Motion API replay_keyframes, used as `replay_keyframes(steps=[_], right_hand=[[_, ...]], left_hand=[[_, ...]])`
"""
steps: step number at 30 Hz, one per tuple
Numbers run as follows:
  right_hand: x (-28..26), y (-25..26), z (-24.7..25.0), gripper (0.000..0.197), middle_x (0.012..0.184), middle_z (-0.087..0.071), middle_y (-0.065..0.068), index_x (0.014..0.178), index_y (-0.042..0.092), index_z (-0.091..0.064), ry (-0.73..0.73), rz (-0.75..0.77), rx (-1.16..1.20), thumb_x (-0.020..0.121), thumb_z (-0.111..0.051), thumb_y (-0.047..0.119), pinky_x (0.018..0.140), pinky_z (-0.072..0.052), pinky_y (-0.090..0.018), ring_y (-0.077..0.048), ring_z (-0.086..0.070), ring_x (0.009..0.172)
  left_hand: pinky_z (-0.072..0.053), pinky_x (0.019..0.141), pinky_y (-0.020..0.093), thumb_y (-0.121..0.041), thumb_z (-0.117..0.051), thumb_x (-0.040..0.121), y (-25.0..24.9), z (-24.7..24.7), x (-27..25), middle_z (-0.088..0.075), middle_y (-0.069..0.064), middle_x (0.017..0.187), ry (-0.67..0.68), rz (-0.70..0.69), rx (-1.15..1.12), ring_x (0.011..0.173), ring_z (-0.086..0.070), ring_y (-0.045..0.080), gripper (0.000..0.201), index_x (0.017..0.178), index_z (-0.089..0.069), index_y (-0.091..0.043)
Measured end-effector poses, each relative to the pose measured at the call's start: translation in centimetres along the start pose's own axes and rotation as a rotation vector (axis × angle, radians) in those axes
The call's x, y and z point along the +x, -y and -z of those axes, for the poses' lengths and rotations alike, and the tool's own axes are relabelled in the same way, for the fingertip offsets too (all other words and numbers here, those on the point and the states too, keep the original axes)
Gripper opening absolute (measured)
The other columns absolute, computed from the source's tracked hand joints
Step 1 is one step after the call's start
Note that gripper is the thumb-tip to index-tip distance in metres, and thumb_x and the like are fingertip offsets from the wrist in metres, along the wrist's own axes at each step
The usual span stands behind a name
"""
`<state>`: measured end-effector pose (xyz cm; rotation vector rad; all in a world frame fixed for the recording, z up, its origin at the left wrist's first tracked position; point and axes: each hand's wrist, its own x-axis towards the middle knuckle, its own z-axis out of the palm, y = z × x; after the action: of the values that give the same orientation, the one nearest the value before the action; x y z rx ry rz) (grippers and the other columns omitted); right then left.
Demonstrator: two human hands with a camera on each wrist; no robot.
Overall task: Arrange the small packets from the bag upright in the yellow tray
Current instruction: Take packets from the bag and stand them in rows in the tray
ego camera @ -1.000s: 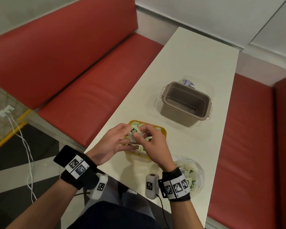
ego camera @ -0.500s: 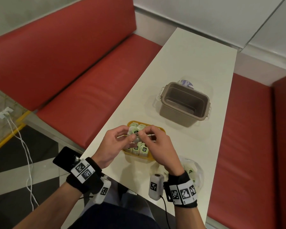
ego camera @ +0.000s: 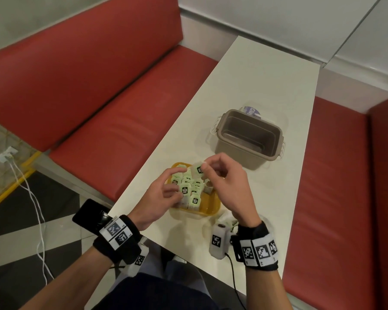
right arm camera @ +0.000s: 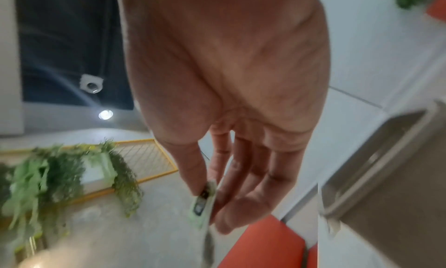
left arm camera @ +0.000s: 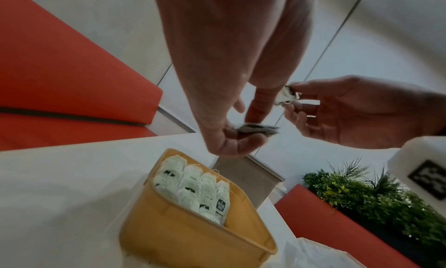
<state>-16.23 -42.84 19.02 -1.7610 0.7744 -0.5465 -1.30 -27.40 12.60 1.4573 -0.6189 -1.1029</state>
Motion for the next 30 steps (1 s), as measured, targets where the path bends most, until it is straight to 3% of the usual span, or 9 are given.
replay_keyframes(steps=[2, 5, 7, 10, 16, 21, 23, 27, 30], right_hand=[[0.1, 0.5, 0.8, 0.005, 0.091, -0.081, 0.005, 0.1, 0.025, -0.072, 0.041, 0.013, -0.058, 0.105, -0.074, 0.028, 0.079, -0.062, -0.035, -0.012, -0.077, 0.086], [0.1, 1.3, 1.8, 0.003, 0.086, -0.081, 0.009, 0.103, 0.028, -0.072, 0.162, -0.001, -0.15, 0.105, -0.073, 0.03, 0.076, -0.059, -0.027, -0.008, -0.075, 0.08], [0.1, 1.5, 1.9, 0.003, 0.084, -0.081, 0.009, 0.104, 0.027, -0.072, 0.212, 0.009, -0.199, 0.104, -0.073, 0.03, 0.075, -0.058, -0.025, -0.008, -0.075, 0.076], [0.3, 1.4, 1.9, 0.002, 0.084, -0.08, 0.011, 0.103, 0.028, -0.072, 0.245, 0.046, -0.275, 0.104, -0.074, 0.03, 0.074, -0.056, -0.02, -0.006, -0.074, 0.075], [0.2, 0.6, 1.5, 0.004, 0.089, -0.075, 0.019, 0.095, 0.035, -0.078, 0.099, 0.123, -0.387, 0.097, -0.081, 0.033, 0.075, -0.054, -0.022, -0.004, -0.069, 0.087], [0.4, -0.6, 1.5, 0.006, 0.085, -0.074, 0.017, 0.097, 0.033, -0.081, 0.11, 0.145, -0.437, 0.096, -0.081, 0.026, 0.077, -0.057, -0.027, -0.003, -0.069, 0.086], [0.7, -1.2, 2.1, 0.011, 0.085, -0.074, 0.018, 0.099, 0.031, -0.082, 0.118, 0.13, -0.489, 0.096, -0.081, 0.02, 0.079, -0.056, -0.023, 0.0, -0.068, 0.085], [1.7, -3.7, 3.1, 0.01, 0.087, -0.073, 0.014, 0.102, 0.026, -0.081, 0.091, 0.062, -0.607, 0.099, -0.078, 0.016, 0.08, -0.057, -0.027, -0.006, -0.067, 0.084], [2.2, -6.4, 2.4, 0.011, 0.096, -0.076, 0.009, 0.104, 0.031, -0.077, 0.112, -0.007, -0.771, 0.1, -0.072, 0.022, 0.081, -0.06, -0.04, -0.017, -0.068, 0.088]], left_hand=[[-0.06, 0.075, 0.044, 0.013, -0.049, 0.102, 0.1, 0.2, 0.0, -0.066, 0.03, 0.11, -0.024, 0.021, 0.022, 0.096, -0.075, 0.027, 0.052, 0.131, -0.066, -0.026], [-0.061, 0.075, 0.041, 0.01, -0.044, 0.104, -0.1, -0.3, 0.0, -0.074, 0.012, 0.118, -0.03, 0.053, 0.027, 0.105, -0.075, 0.024, 0.041, 0.105, -0.078, -0.013], [-0.059, 0.079, 0.041, 0.004, -0.048, 0.107, -0.3, -0.7, 0.1, -0.076, 0.005, 0.118, -0.008, 0.074, -0.068, 0.107, -0.072, 0.024, 0.036, 0.107, -0.08, -0.012], [-0.058, 0.08, 0.039, -0.01, -0.053, 0.11, -0.7, -1.1, 0.0, -0.072, 0.012, 0.123, 0.078, 0.029, -0.195, 0.107, -0.07, 0.022, 0.026, 0.118, -0.078, -0.009], [-0.054, 0.068, 0.025, -0.019, -0.078, 0.099, 0.0, -1.7, 0.6, -0.069, -0.009, 0.094, -0.125, -0.227, 0.135, 0.077, -0.065, 0.009, 0.004, 0.096, -0.08, -0.016], [-0.062, 0.082, 0.041, -0.029, -0.081, 0.097, 0.9, -1.5, 1.2, -0.073, -0.006, 0.105, -0.165, -0.204, 0.22, 0.097, -0.072, 0.022, 0.006, 0.1, -0.082, -0.024], [-0.059, 0.09, 0.034, -0.029, -0.08, 0.098, 1.5, -1.1, 1.2, -0.073, -0.012, 0.109, -0.151, -0.201, 0.275, 0.105, -0.071, 0.016, 0.008, 0.105, -0.083, -0.027], [-0.052, 0.087, 0.015, -0.011, -0.073, 0.101, 2.8, 0.1, 0.4, -0.069, -0.018, 0.106, -0.143, -0.203, 0.334, 0.107, -0.069, 0.009, 0.025, 0.115, -0.083, -0.03], [-0.058, 0.089, 0.025, -0.005, -0.072, 0.1, 3.6, 1.1, -0.4, -0.074, -0.016, 0.115, -0.155, -0.176, 0.316, 0.104, -0.071, 0.011, 0.04, 0.125, -0.078, -0.035]])
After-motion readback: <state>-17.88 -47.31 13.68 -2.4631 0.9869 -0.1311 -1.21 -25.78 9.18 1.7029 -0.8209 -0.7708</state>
